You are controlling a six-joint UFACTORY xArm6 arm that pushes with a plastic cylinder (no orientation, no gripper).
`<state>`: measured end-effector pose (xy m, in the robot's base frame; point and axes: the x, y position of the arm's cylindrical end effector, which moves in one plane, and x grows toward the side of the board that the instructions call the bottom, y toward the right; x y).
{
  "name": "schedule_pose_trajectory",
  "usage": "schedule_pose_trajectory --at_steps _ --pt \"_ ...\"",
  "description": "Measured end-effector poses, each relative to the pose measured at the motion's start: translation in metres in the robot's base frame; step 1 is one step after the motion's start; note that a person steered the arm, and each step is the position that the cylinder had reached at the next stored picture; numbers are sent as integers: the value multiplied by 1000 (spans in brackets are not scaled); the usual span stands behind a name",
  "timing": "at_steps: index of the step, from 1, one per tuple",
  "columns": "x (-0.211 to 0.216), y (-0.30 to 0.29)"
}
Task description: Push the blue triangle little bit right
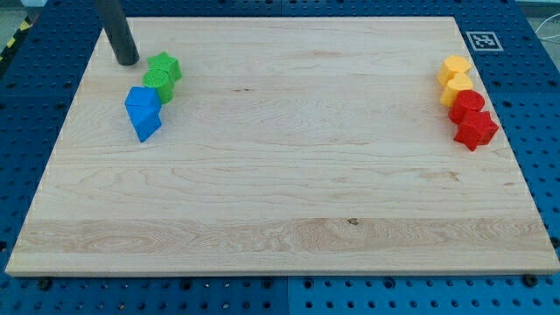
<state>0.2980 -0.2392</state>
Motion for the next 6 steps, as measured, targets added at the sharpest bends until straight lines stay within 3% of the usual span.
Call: schedule_pose_trajectory --at_steps 2,6 --pt "16 -2" --pt "86 5"
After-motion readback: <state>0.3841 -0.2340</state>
